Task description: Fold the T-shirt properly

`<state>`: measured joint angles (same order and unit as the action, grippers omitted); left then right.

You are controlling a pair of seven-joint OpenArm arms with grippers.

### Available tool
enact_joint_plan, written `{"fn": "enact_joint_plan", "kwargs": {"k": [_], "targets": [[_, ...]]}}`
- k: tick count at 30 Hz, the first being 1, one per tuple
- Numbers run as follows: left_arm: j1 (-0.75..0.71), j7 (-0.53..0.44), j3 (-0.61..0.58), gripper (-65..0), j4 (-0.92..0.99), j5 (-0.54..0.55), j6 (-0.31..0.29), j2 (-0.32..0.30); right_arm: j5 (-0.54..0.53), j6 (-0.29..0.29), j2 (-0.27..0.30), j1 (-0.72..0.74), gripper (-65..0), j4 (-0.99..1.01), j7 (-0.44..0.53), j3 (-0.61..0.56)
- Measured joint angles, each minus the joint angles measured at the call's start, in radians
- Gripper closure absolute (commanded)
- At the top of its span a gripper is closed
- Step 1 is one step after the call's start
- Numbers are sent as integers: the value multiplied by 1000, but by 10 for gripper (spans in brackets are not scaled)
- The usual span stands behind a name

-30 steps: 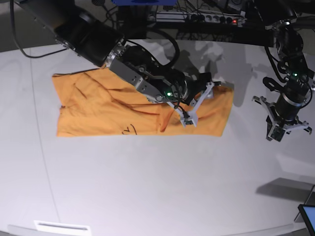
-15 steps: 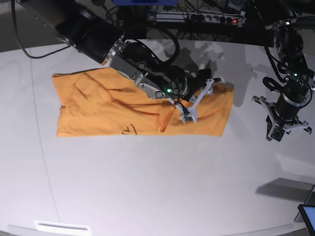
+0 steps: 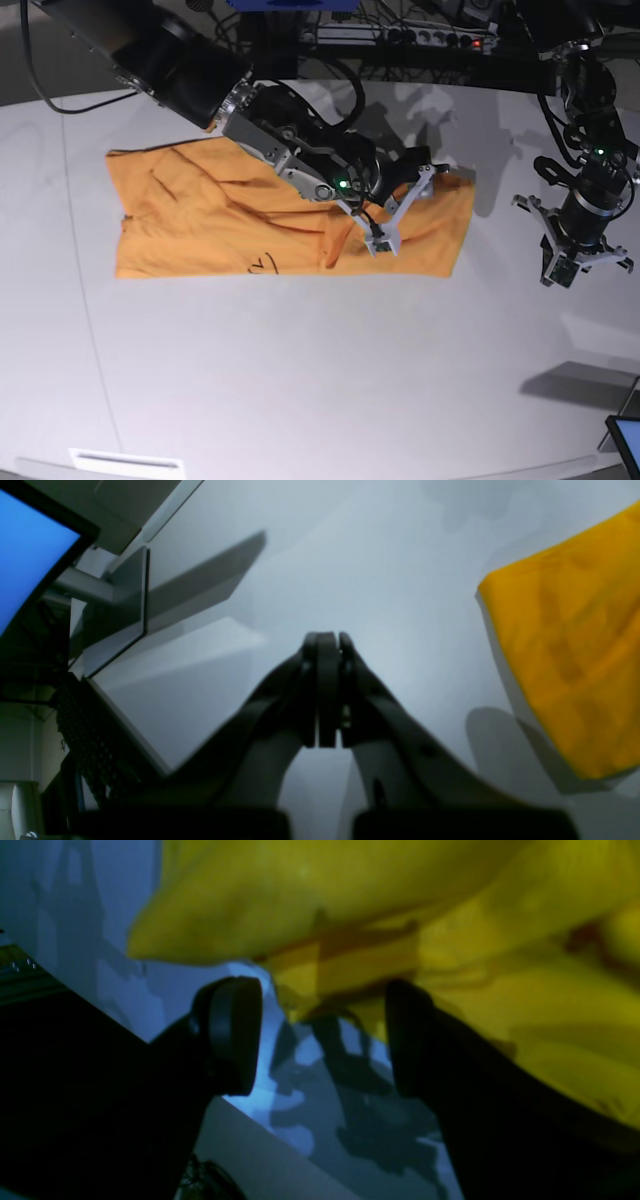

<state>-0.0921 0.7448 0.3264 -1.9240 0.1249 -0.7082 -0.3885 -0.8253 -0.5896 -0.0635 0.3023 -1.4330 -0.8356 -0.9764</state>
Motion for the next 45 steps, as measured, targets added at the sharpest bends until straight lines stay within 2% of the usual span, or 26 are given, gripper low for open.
{"fn": "enact_joint_plan", "kwargs": {"k": [2,5,9,28,30,33,34,42,45], "targets": [[0,0,0,0,0,0,0,0,2,53,0,0,-360,1,0,0],[0,0,0,0,0,0,0,0,0,75,-3,1,-310,27,1,-1],[0,0,0,0,0,0,0,0,2,74,0,2,-279,56,1,-1],[0,1,0,0,0,3,0,0,-2,82,-25,27,-267,102,7,-1],[0,0,0,0,0,3,0,0,-2,111,-23,28,-203,103,8,-1],[0,0,0,0,0,3,0,0,-2,111,-23,27,-59,108,5,-1],[0,0,0,0,0,3,0,0,-2,111,-23,27,-42,108,5,-1],[0,0,0,0,0,3,0,0,-2,111,-20,28,-26,108,-5,-1],[0,0,0,0,0,3,0,0,-6,111,-18,35,-15,107,-66,20]]}}
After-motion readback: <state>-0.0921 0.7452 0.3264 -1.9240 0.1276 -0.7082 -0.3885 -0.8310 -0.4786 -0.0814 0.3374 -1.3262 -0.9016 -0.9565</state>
